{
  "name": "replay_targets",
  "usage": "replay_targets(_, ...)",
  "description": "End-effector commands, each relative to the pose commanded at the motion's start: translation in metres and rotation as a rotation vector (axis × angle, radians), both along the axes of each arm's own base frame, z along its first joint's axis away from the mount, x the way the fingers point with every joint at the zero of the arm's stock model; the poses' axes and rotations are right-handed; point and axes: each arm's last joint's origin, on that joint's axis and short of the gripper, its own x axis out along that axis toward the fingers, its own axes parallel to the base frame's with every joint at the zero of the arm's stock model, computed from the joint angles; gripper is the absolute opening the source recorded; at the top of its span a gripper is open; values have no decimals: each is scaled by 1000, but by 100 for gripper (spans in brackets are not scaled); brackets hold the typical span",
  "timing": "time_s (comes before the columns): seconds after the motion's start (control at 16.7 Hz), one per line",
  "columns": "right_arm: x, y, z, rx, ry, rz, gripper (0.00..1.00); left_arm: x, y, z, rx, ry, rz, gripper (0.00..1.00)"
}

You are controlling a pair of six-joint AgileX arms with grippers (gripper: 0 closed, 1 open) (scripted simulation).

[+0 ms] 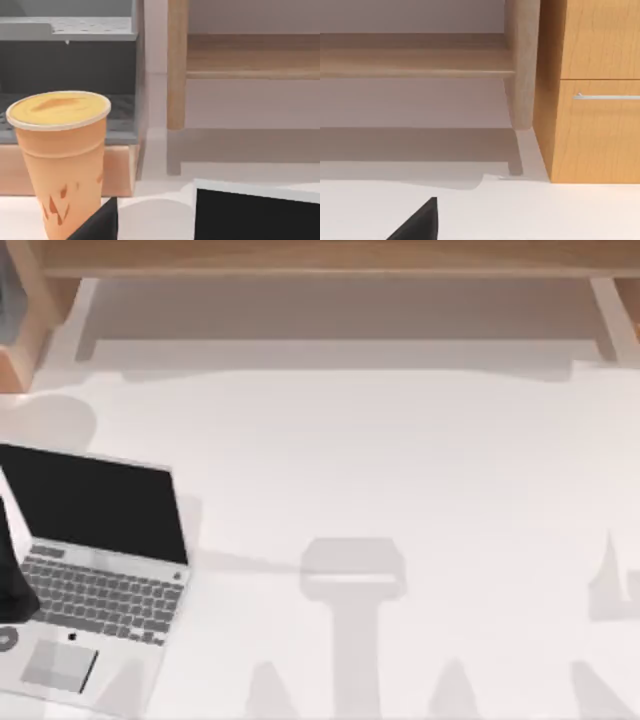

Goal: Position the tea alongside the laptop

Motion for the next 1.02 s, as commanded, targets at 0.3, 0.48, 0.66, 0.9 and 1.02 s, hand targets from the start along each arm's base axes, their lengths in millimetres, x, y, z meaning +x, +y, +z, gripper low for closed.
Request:
replay_targets(0.3,0,0,0,0,0,0,100,2,1,11,0,-25,-2,100)
replay_targets(0.48,0,0,0,0,0,0,100,11,3,34,1,-79,-20,100)
replay_targets(0.66,0,0,0,0,0,0,100,32,9,61,6,-142,-39,100)
replay_targets(0.9,0,0,0,0,0,0,100,75,24,83,32,-198,-69,100)
replay_targets(1.02,0,0,0,0,0,0,100,101,37,82,44,-203,-73,100)
